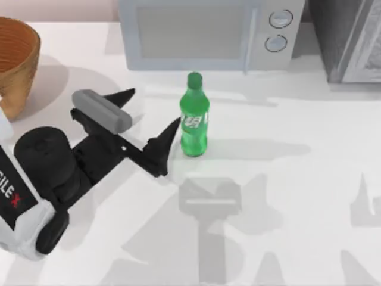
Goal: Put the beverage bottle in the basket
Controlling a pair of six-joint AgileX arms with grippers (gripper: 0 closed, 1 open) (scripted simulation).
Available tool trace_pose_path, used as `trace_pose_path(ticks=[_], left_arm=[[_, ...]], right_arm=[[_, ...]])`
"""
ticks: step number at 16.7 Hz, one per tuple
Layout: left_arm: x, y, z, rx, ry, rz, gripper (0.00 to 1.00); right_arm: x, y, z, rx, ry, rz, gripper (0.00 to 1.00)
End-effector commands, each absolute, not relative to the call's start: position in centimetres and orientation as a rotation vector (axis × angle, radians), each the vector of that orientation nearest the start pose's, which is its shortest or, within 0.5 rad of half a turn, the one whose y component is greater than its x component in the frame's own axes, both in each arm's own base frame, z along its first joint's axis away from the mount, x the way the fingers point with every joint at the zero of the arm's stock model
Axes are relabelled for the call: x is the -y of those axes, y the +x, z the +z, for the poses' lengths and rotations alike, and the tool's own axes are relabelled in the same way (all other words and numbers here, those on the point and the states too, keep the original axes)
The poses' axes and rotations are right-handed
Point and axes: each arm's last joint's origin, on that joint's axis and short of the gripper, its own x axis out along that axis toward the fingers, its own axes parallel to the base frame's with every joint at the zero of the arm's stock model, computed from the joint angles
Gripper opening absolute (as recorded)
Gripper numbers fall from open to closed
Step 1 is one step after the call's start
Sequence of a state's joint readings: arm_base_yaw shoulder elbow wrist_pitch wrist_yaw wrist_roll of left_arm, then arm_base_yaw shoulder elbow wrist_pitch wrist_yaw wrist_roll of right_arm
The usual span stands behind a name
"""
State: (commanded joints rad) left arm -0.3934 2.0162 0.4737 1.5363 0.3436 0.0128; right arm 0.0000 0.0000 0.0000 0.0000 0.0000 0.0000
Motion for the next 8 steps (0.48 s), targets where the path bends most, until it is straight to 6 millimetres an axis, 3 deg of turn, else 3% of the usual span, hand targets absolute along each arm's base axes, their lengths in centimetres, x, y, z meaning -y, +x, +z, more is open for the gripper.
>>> trace_pose_path(ticks=[4, 8], left_arm=[[13.9, 27.7, 5.6, -0.002, 0.000, -0.789, 1.00], [14.2, 27.7, 4.8, 0.000, 0.001, -0.808, 1.00]], right_arm=[[0.1, 10.6, 16.0, 0.000, 0.000, 0.000, 1.00], [0.1, 10.6, 16.0, 0.000, 0.000, 0.000, 1.00]])
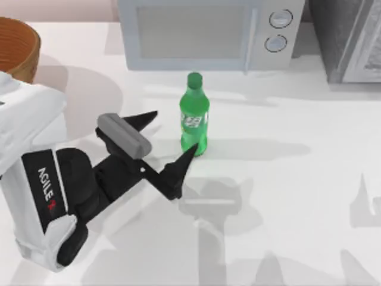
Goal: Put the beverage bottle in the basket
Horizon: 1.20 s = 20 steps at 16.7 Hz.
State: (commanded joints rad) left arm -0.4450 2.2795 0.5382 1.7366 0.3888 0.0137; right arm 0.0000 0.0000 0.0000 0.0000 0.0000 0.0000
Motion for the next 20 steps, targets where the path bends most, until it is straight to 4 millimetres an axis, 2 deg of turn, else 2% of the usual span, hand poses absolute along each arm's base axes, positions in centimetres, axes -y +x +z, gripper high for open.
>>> trace_pose_path(ticks=[5, 13, 18, 20], left_arm=[[14.4, 27.9, 4.7, -0.002, 0.001, -0.804, 1.00], [18.8, 32.2, 4.7, 0.002, 0.000, -0.808, 1.00], [19.3, 32.5, 4.8, 0.000, 0.001, -0.808, 1.00], [19.3, 32.5, 4.8, 0.000, 0.001, -0.808, 0.85]], right_arm=[[0.1, 10.6, 16.0, 0.000, 0.000, 0.000, 1.00], [0.1, 10.6, 16.0, 0.000, 0.000, 0.000, 1.00], [0.1, 10.6, 16.0, 0.000, 0.000, 0.000, 1.00], [0.1, 10.6, 16.0, 0.000, 0.000, 0.000, 1.00]])
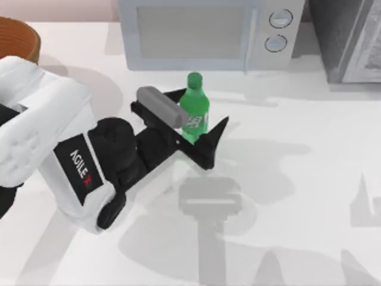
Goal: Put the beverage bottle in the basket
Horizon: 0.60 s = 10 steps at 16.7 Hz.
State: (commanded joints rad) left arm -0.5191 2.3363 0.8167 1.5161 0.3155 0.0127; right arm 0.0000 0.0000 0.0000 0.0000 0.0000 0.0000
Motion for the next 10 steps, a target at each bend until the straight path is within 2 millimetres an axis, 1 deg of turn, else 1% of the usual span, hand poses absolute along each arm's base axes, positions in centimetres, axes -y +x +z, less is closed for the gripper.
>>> trace_pose_path(ticks=[10], left_arm=[[19.29, 32.50, 4.75, 0.000, 0.001, -0.808, 0.10]], right_arm=[[0.12, 10.57, 16.00, 0.000, 0.000, 0.000, 1.00]])
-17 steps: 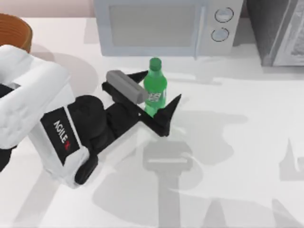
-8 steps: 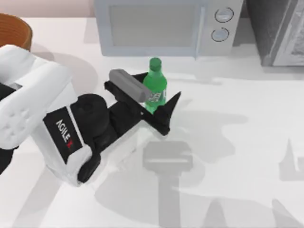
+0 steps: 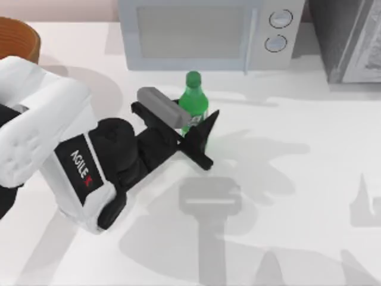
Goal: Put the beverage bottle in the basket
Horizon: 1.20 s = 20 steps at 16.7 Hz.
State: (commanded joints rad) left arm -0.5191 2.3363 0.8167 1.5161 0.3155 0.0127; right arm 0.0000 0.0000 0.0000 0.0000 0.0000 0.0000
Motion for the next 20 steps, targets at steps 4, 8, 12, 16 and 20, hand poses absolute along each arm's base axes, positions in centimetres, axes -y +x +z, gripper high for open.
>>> trace_pose_path(ticks=[4, 8, 12, 16, 20], left_arm=[[19.3, 32.5, 4.8, 0.000, 0.001, -0.808, 0.00], [19.3, 32.5, 4.8, 0.000, 0.001, -0.808, 0.00], [19.1, 32.8, 5.0, 0.013, 0.000, -0.800, 0.00], [16.5, 36.2, 8.1, 0.149, -0.005, -0.724, 0.00], [10.1, 41.2, 13.2, 0.324, 0.035, -0.608, 0.00]], right_arm=[[0.1, 10.6, 16.0, 0.000, 0.000, 0.000, 1.00], [0.1, 10.6, 16.0, 0.000, 0.000, 0.000, 1.00], [0.1, 10.6, 16.0, 0.000, 0.000, 0.000, 1.00], [0.1, 10.6, 16.0, 0.000, 0.000, 0.000, 1.00], [0.1, 10.6, 16.0, 0.000, 0.000, 0.000, 1.00]])
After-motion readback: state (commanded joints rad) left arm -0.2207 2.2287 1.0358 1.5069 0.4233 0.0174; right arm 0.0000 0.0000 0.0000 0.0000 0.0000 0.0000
